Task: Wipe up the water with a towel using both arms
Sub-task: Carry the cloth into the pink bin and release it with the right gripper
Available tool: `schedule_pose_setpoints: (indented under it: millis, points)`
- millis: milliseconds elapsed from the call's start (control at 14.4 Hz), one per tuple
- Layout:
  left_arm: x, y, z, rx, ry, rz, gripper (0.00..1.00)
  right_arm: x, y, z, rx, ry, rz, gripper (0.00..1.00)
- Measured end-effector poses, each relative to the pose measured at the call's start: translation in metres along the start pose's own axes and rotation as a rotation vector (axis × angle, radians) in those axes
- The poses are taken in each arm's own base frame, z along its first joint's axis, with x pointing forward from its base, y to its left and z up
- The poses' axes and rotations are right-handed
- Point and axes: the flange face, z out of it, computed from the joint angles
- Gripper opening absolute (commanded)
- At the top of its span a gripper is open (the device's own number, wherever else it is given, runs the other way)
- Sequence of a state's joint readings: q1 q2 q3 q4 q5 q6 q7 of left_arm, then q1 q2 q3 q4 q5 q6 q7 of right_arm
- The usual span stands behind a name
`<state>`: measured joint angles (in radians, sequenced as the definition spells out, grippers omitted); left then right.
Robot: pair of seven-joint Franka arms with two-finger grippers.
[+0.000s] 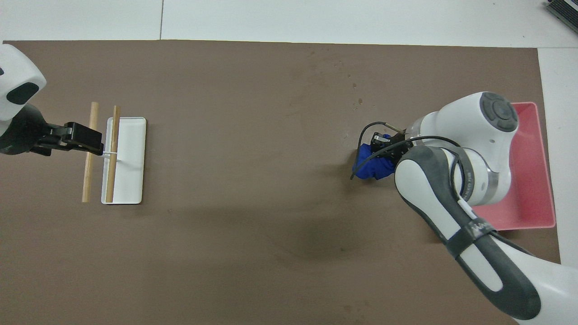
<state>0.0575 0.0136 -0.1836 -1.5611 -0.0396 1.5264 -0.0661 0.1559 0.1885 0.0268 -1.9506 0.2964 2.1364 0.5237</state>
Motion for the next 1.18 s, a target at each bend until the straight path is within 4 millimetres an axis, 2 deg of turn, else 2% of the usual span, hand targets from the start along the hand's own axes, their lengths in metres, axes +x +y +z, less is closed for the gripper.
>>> schedule_pose_setpoints:
  millis: [139,277,416,485,554,693,901,1178]
  points:
    - [0.000,0.001,-0.001,0.000,0.001,0.004,1.00,0.001,0.021,-0.051,0.001,0.004,0.020,0.00]
    - [-0.001,0.003,-0.001,0.001,0.002,0.008,1.00,-0.002,0.058,-0.103,-0.021,0.003,0.001,0.00]
    - [0.000,0.002,-0.001,0.000,0.002,0.007,1.00,-0.004,0.100,-0.140,-0.058,-0.001,-0.051,0.00]
    - [0.000,0.002,-0.001,0.000,0.002,0.005,1.00,0.000,0.120,-0.149,-0.084,0.008,-0.077,0.00]
    - [0.000,0.000,-0.001,0.000,0.003,0.002,1.00,0.005,0.137,-0.152,-0.122,0.020,-0.106,0.00]
    - [0.000,-0.005,-0.002,0.000,0.004,-0.006,1.00,0.010,0.158,-0.143,-0.210,0.017,-0.144,0.00]
    - [-0.001,-0.006,-0.002,0.000,0.004,-0.009,1.00,0.009,0.174,-0.115,-0.326,-0.005,-0.170,0.00]
    - [-0.001,-0.007,0.002,0.001,-0.007,-0.010,1.00,0.025,0.209,-0.077,-0.325,-0.013,-0.131,0.00]
